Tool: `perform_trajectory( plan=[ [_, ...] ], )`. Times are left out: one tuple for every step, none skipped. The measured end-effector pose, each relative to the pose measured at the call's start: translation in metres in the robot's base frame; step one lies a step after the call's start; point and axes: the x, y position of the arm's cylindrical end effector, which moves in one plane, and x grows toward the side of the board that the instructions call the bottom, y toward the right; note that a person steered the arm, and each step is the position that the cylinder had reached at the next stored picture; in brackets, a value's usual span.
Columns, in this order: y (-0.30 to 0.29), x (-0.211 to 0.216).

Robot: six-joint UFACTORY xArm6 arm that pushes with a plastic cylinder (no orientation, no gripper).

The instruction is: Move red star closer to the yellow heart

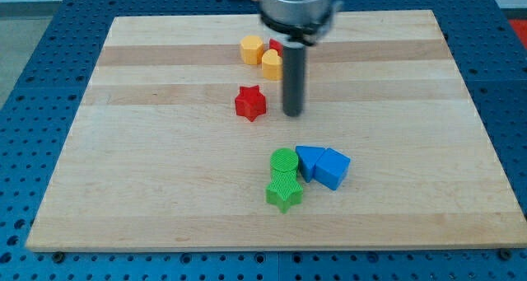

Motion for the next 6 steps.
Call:
perform_trajectory(
  plan=[
    [-0.085, 0.001],
    [-0.156, -0.022],
    [-0.162, -0.028],
    [-0.144, -0.024],
    [-0.111, -0.037],
    [-0.111, -0.066]
  ],
)
